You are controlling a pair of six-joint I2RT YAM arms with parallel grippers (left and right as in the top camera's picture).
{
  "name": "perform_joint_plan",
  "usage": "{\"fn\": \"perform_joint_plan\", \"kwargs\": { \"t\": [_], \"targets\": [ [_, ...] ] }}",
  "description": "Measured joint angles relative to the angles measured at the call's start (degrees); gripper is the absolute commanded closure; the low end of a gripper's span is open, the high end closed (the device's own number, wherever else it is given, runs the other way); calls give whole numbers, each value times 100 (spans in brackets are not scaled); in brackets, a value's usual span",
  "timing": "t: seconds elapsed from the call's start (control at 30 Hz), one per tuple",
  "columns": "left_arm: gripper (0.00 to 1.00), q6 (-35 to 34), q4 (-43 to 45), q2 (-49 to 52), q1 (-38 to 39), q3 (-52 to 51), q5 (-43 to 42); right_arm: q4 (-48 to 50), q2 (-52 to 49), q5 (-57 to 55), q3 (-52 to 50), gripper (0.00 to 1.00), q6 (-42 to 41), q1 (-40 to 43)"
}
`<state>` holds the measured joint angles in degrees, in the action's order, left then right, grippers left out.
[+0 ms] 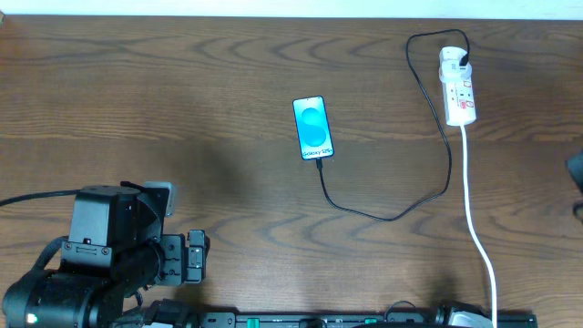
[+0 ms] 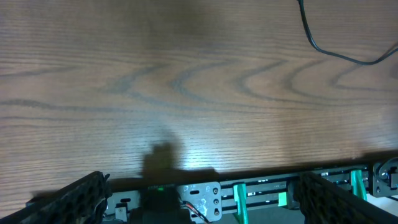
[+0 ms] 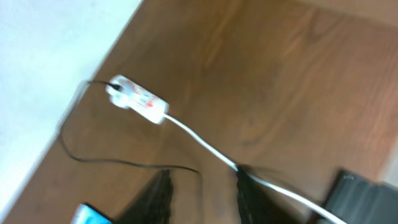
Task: Plug charger to phone and switch on socket
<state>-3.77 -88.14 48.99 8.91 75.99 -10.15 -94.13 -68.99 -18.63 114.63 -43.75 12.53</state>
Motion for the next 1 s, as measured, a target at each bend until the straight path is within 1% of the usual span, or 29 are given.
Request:
{"fn": "perform_joint_plan", "kwargs": {
  "t": [0.03,0.07,0.1,0.13,0.17,0.37,0.53,0.8,1.0],
  "targets": [
    [2,0,2,0,0,0,0,-155,107,-13,0,45,76,0],
    [2,0,2,0,0,0,0,-264,216,-2,0,41,195,0],
    [2,0,2,0,0,0,2,-289,328,13,0,28,299,0],
    [2,-2,2,0,0,0,2,-289,439,35,0,5,417,0],
    [2,0,2,0,0,0,2,-295,570,103,0,1,584,0],
    [2,0,2,0,0,0,0,-297,1176,219,0,1,1252,0],
    [2,-2,2,0,0,0,2,-299,1504,236,0,1,1512,0],
    [2,0,2,0,0,0,2,-299,1635,238,0,1,1620,0],
    [2,-2,2,2,0,0,2,-297,1635,601,-7,1,2142,0]
  ]
}}
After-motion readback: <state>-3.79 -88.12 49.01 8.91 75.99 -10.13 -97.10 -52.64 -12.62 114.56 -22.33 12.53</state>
